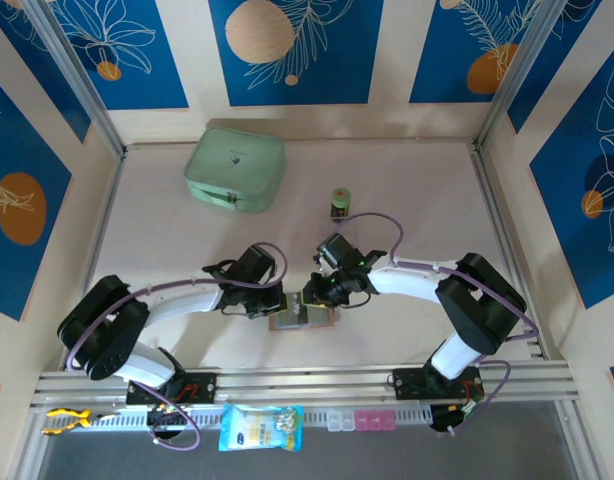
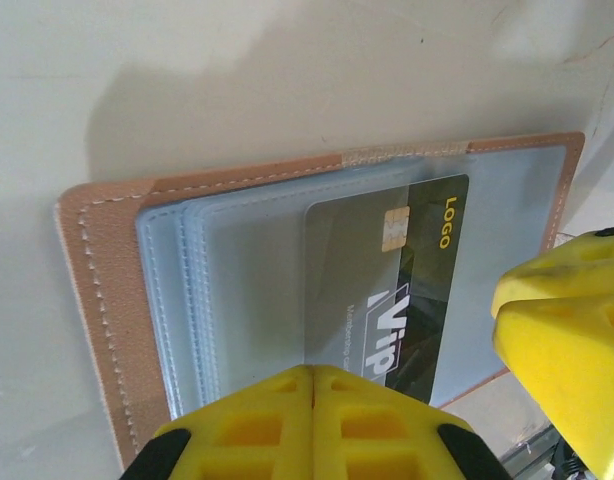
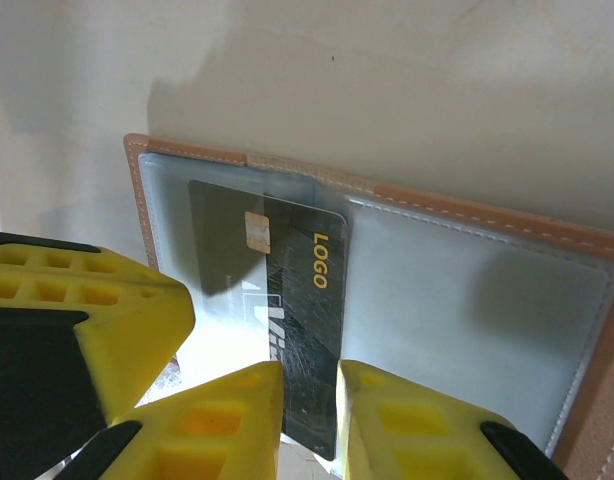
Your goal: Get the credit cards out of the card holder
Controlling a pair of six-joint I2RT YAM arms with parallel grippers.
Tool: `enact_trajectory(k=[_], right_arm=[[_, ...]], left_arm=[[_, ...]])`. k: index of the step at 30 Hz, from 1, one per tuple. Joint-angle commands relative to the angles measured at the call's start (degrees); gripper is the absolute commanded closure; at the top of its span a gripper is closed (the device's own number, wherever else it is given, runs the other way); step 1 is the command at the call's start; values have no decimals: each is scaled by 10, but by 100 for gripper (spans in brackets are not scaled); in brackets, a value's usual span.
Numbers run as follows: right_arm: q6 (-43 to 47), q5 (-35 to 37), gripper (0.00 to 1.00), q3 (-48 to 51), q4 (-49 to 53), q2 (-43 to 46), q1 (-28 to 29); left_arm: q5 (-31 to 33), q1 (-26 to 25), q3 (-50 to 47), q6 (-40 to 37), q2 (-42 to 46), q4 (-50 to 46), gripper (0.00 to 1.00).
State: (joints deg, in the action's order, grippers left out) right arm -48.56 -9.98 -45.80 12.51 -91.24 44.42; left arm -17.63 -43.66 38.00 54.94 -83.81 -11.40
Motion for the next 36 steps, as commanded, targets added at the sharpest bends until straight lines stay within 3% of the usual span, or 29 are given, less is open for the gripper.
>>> enact_trajectory(k=[1,36], right_arm=[[-8,-16,78,9,-1,3,-4],[-20,-54,77,30,-37,-27,-10]], left_arm=[[-13,-6,13,-5,-8,6,95],[4,-9,3,-4,-26,-19,97]])
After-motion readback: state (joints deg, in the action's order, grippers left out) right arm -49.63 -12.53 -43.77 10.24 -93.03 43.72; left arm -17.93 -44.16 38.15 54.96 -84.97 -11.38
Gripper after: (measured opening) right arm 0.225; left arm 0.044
